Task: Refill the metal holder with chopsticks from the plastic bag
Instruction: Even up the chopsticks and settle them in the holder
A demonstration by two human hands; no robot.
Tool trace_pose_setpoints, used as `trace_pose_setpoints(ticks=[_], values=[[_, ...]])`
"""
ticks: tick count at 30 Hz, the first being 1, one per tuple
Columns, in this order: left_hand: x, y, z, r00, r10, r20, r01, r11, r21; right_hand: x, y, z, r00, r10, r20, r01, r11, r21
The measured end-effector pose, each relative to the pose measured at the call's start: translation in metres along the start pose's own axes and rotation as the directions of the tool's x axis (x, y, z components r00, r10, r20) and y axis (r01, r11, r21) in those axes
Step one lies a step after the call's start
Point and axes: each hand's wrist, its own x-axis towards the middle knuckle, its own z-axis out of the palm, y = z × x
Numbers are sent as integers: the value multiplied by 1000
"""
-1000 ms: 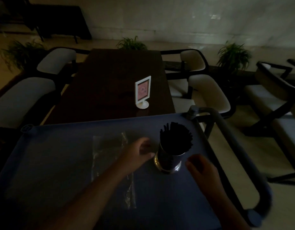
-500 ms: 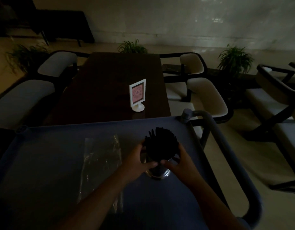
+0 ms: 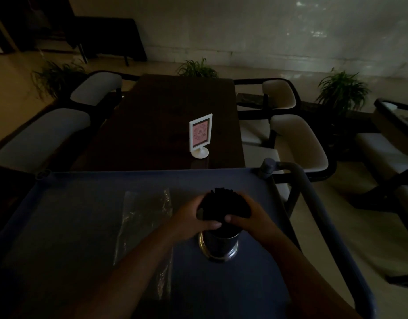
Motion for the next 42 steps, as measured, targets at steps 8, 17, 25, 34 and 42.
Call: trace_pose_setpoints(ticks=[8, 17, 25, 34, 42], values=[[7, -6, 4, 998, -57, 3, 57, 985, -166, 13, 5, 6, 999, 28, -17, -26, 992, 121], [22, -3, 4, 1000, 16, -2, -16, 994, -108, 28, -1, 16, 998, -45, 46, 47, 997, -55], [24, -5, 5, 994, 19, -110, -36, 986, -160, 23, 1, 18, 1000, 4, 9, -5, 992, 129], [18, -11, 4, 994, 37, -100, -62, 965, -256, 5, 7, 11, 1000, 25, -10, -23, 991, 129], [14, -11, 1, 991, 64, -114, -92, 961, -263, 0, 2, 15, 998, 43, -54, -39, 997, 70]])
